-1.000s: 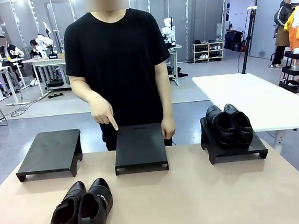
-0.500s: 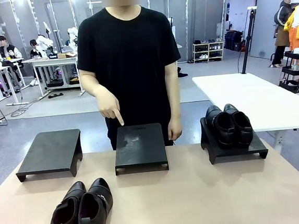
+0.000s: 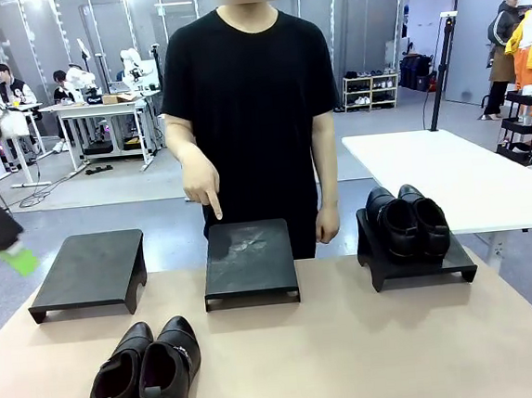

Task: Place the shoes on the stand as instructed by the person.
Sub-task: Pick up another pair of Shoes and place it on the Shoes Stand indicated by the person.

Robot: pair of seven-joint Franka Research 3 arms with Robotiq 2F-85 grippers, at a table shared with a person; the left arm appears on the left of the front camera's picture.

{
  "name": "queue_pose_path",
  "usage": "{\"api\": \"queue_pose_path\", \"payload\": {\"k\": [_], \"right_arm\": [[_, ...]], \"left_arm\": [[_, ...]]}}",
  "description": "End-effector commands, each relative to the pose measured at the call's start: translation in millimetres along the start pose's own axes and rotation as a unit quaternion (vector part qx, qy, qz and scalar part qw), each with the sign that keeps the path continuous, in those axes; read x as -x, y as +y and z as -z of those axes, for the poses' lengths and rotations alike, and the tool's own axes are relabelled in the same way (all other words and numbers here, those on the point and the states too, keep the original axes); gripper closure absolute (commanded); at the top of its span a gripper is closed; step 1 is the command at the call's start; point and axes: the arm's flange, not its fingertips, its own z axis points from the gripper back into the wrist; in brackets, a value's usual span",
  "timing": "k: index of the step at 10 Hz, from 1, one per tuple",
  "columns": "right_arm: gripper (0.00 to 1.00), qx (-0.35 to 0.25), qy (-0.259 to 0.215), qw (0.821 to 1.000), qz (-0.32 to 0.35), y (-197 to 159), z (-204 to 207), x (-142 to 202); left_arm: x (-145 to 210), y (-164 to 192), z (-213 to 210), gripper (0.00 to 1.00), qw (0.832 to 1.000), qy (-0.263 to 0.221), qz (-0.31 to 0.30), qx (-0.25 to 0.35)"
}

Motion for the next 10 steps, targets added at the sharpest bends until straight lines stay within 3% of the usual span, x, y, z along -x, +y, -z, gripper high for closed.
{"api": "queue_pose_path", "payload": {"k": [1, 6, 7, 10], "right_arm": [[0.00, 0.005, -0.004, 1.000, -0.003, 1, 2, 2], [0.00, 0.005, -0.004, 1.000, -0.003, 1, 2, 2], [0.00, 0.005, -0.004, 1.000, -0.003, 1, 2, 2], [0.00, 0.005, -0.004, 1.000, -0.003, 1, 2, 2]], "left_arm": [[1, -17, 39, 0.00, 0.999, -0.010, -0.045, -0.028], [13, -14, 128, 0.00, 0.990, -0.044, -0.116, -0.067], [13, -15, 141, 0.00, 0.990, -0.046, -0.124, -0.050], [7, -16, 176, 0.00, 0.981, -0.032, -0.174, -0.080]]}}
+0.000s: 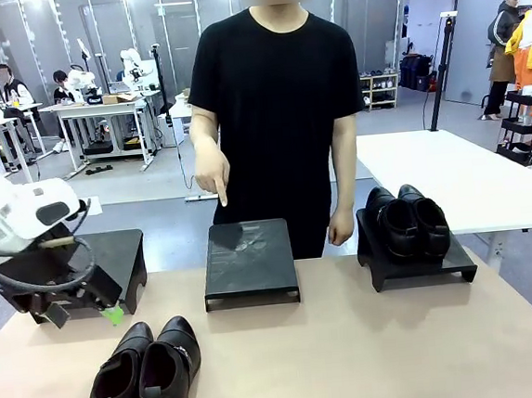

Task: Place the shoes on the stand as instructed by the person.
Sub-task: Pick up another pair of Shoes and place it on the Shoes Stand indicated by the person.

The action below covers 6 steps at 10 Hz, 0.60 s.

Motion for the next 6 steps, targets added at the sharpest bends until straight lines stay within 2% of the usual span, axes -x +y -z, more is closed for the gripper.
{"api": "queue_pose_path", "payload": {"k": [1, 6], "right_arm": [[0.00, 0.005, -0.003, 1.000, -0.003, 1, 2, 2], [0.00, 0.005, -0.003, 1.000, -0.003, 1, 2, 2]], "left_arm": [[28, 1, 44, 0.00, 0.998, -0.011, -0.047, -0.038], [30, 9, 87, 0.00, 0.992, 0.000, -0.117, -0.038]]}}
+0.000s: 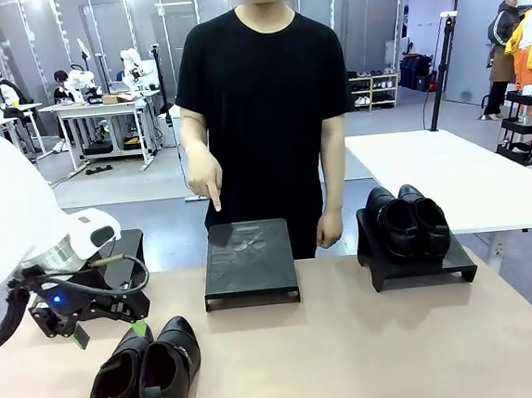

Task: Place the shoes on the stand as instructed by the person.
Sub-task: Pick up another pair of Shoes and place it on the Shoes Stand indicated by the person.

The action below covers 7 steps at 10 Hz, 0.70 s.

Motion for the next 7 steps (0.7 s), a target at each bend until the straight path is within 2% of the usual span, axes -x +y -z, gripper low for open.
{"api": "queue_pose_path", "payload": {"k": [1, 7], "right_arm": [[0.00, 0.005, -0.003, 1.000, -0.003, 2, 2, 2], [0.00, 0.005, -0.003, 1.000, -0.003, 2, 2, 2]], "left_arm": [[42, 19, 38, 0.00, 0.999, -0.016, -0.027, -0.011], [50, 17, 76, 0.00, 0.998, 0.018, -0.057, -0.007]]}}
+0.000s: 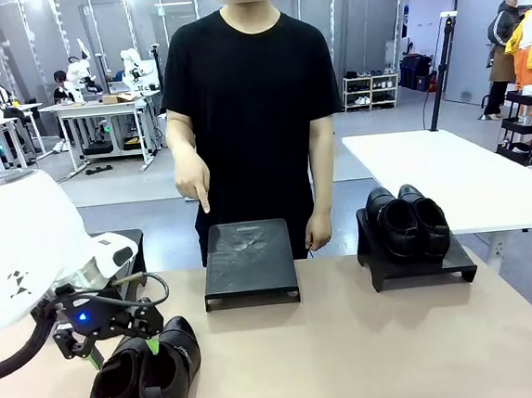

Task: Place the shoes on the stand as instructed by the person.
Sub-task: Pick up another pair of Shoes and place it on the Shoes Stand indicated by the person.

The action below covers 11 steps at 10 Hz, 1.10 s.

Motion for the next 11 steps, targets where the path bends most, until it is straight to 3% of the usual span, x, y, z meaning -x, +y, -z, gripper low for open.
{"api": "queue_pose_path", "payload": {"k": [1, 8, 9, 10, 11], "right_arm": [[0.00, 0.005, -0.003, 1.000, -0.003, 2, 2, 2], [0.00, 0.005, -0.003, 1.000, -0.003, 2, 2, 2], [0.00, 0.005, -0.003, 1.000, -0.003, 2, 2, 2], [0.00, 0.005, -0.003, 1.000, -0.003, 2, 2, 2], [0.00, 0.005, -0.003, 1.000, -0.003, 2, 2, 2]], "left_arm": [[52, 26, 34, 0.00, 1.000, -0.015, -0.015, -0.006], [56, 34, 72, 0.00, 0.999, -0.004, -0.010, -0.032], [57, 36, 74, 0.21, 0.999, -0.003, -0.003, -0.035], [60, 37, 75, 0.60, 0.999, 0.004, 0.006, -0.033], [62, 37, 74, 0.81, 0.999, 0.008, 0.011, -0.032]]}}
